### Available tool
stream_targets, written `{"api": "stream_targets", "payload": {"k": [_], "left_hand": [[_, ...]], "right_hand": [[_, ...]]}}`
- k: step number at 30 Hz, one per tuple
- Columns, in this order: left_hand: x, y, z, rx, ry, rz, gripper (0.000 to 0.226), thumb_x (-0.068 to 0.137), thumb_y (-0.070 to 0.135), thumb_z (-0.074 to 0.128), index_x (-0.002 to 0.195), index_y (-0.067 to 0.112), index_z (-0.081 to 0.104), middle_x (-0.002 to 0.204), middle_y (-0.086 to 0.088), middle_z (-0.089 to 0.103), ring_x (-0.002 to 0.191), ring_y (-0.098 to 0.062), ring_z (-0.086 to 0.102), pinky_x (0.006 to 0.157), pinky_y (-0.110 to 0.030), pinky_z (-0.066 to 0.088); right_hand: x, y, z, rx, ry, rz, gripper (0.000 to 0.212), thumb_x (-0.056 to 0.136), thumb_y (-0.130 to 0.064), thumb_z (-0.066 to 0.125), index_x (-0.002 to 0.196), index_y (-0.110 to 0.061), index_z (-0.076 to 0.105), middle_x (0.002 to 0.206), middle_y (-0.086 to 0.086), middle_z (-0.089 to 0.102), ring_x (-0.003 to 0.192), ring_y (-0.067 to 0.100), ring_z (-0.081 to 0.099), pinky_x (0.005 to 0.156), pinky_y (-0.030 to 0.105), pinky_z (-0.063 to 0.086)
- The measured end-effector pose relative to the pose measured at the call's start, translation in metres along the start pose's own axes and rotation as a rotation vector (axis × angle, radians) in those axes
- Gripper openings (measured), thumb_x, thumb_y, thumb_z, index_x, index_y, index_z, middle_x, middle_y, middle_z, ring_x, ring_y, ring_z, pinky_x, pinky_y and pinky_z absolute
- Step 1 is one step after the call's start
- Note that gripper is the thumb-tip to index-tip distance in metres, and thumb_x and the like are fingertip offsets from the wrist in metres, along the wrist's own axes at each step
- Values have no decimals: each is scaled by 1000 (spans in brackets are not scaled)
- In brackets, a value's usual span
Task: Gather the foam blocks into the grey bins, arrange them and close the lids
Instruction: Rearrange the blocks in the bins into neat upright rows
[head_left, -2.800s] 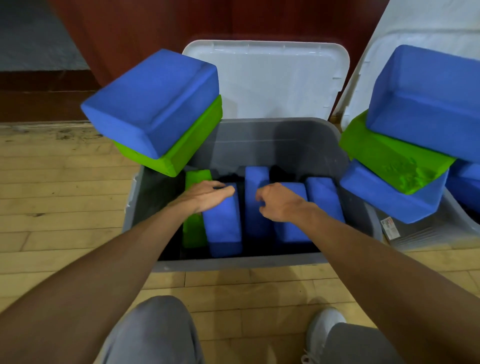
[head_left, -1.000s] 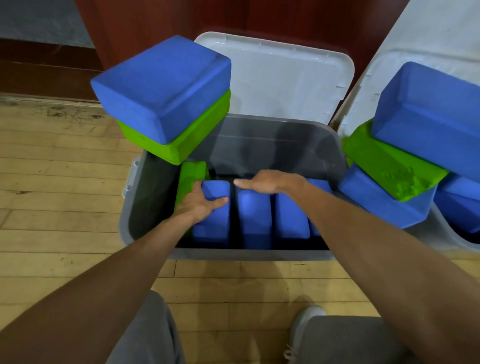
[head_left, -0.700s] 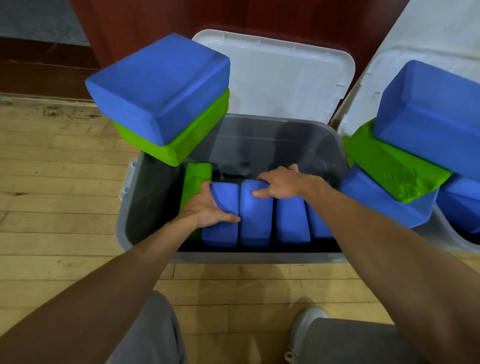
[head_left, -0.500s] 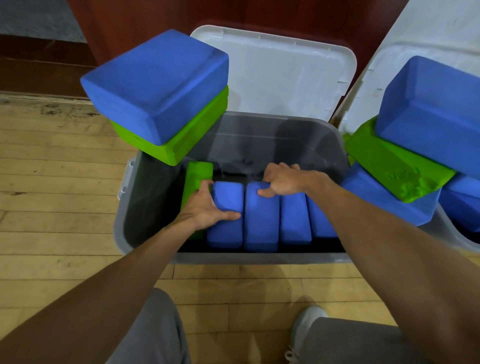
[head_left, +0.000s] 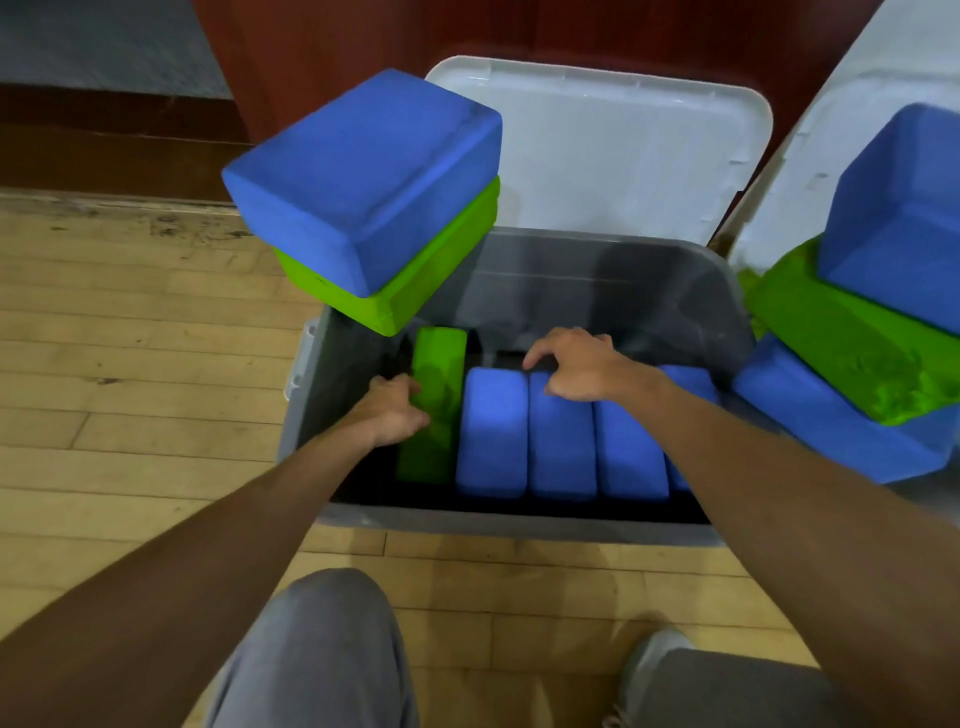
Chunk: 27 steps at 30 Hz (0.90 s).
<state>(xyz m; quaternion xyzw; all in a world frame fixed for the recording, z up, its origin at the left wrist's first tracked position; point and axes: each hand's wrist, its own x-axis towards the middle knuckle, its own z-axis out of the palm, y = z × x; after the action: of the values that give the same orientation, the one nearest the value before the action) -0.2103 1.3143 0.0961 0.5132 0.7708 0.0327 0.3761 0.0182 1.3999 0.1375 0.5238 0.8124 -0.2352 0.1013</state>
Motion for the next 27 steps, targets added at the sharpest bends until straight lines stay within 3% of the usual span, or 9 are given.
{"api": "stream_targets", "payload": {"k": [4,7,12,15,17,20,22,24,27], "left_hand": [[1,-4,9,-19,-130,-92,82,80,43,72,145,15,31,144,-17,42,128,-32,47,100,-34,40],[3,-1,24,10,-123,-128,95,76,48,73,145,17,16,141,-20,41,126,-37,48,100,-41,42],[4,-5,28,206,-26,-103,86,86,28,68,149,31,10,143,-21,30,124,-41,48,99,-44,41],[1,-11,22,224,8,-85,72,89,16,56,148,37,19,139,-20,31,119,-43,51,98,-43,42],[2,-13,19,225,-10,-82,70,89,18,52,148,37,18,139,-21,33,119,-42,51,98,-41,43],[-1,-7,26,216,-141,-56,86,88,35,60,150,44,2,139,-22,45,120,-37,54,98,-36,45],[-2,-3,37,212,-168,-46,93,87,33,62,149,45,-6,136,-24,48,118,-36,55,97,-36,45],[-2,-1,38,206,-126,-57,94,86,27,64,148,47,-4,136,-23,46,117,-36,55,95,-36,44],[-6,-1,22,236,-76,-87,99,78,38,74,148,50,5,140,-22,39,123,-38,50,101,-40,44]], "right_hand": [[0,-5,10,56,1,-51,49,85,-42,67,130,-31,53,129,-4,55,125,18,46,107,42,23],[-6,-1,15,-25,-14,-73,64,79,-55,68,135,-31,48,132,-2,53,127,20,42,107,43,22],[-11,6,18,12,14,-79,69,78,-45,74,138,-32,43,133,-3,51,129,20,39,107,42,20],[-12,4,18,85,13,-106,68,77,-37,76,137,-37,44,130,-4,51,127,19,41,106,41,21],[-13,2,17,58,-3,-100,66,79,-38,75,138,-39,44,129,-2,50,126,20,40,106,41,21],[-14,0,16,39,-6,-81,66,81,-39,73,140,-40,43,132,0,48,128,23,40,107,43,21],[-16,-1,16,37,-5,-72,65,82,-39,71,141,-41,41,133,1,47,129,24,39,108,44,20],[-18,0,17,28,-5,-66,65,83,-40,70,141,-42,40,134,1,47,129,24,38,109,45,19],[-18,0,17,22,-17,-58,65,85,-40,69,142,-42,39,137,2,45,131,25,36,110,46,18]]}}
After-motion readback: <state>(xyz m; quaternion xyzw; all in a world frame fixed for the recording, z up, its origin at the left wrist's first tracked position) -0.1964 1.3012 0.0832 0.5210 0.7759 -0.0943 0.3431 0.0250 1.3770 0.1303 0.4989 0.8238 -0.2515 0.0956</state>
